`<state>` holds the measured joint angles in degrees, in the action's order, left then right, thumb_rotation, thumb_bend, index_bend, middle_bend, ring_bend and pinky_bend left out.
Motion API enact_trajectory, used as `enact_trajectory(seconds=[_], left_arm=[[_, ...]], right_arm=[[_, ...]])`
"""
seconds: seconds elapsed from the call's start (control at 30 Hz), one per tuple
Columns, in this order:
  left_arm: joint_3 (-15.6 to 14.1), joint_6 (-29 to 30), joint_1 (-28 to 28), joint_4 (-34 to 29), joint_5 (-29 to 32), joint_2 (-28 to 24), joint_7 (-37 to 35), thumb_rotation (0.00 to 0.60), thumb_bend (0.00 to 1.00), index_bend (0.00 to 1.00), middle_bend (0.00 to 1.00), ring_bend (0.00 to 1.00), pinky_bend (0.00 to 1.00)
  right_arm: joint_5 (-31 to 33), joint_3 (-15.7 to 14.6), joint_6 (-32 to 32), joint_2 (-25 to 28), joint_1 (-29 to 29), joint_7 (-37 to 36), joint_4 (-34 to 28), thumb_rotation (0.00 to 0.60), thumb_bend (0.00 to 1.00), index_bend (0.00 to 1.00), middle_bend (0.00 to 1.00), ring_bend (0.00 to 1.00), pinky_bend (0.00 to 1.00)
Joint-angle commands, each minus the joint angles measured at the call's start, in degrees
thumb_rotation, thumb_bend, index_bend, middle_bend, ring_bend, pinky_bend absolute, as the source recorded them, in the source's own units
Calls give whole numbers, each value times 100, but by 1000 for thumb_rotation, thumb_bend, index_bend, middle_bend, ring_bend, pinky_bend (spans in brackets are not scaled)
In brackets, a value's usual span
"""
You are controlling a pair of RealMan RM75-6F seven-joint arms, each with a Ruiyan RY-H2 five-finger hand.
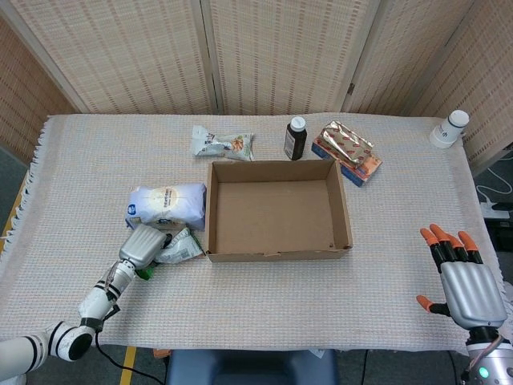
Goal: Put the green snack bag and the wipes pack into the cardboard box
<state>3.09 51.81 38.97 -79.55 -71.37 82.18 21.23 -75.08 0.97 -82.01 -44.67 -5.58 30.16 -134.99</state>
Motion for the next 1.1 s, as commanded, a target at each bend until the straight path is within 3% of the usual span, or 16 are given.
enact_trajectory(seconds=[0.03, 0.37, 0.47, 0.63, 0.8, 1.1], left_arm=[[-84, 106, -87, -422, -134, -384, -36, 600, 417, 769, 849, 720, 803], [-183, 425, -329, -2655, -103, -2314, 284, 600, 430, 781, 871, 742, 831], [-47, 559, -293, -3353, -184, -2918, 389, 600, 433, 781, 872, 743, 832], [466, 735, -20, -4288, -120, -3519, 569, 600, 432, 781, 873, 744, 833], [1046, 825, 550, -4534, 406, -3230, 1110, 600, 433, 781, 873, 744, 833], [1420, 804, 1720, -3669, 1132, -1790, 2320, 600, 432, 781, 874, 746, 831]], right_arm=[[-13, -3, -3, 5, 0, -13, 0, 600, 4, 64, 9, 0, 0], [-86, -36, 21, 47, 6, -116, 0, 600, 4, 63, 9, 0, 0], [-92, -50, 55, 45, -4, -123, 0, 600, 4, 63, 9, 0, 0], [-116, -60, 73, 48, -10, -147, 0, 600, 5, 63, 9, 0, 0], [-182, -59, 32, 87, 13, -229, 0, 600, 4, 63, 9, 0, 0], [-276, -75, -44, 255, 94, -461, 0, 600, 4, 62, 9, 0, 0]])
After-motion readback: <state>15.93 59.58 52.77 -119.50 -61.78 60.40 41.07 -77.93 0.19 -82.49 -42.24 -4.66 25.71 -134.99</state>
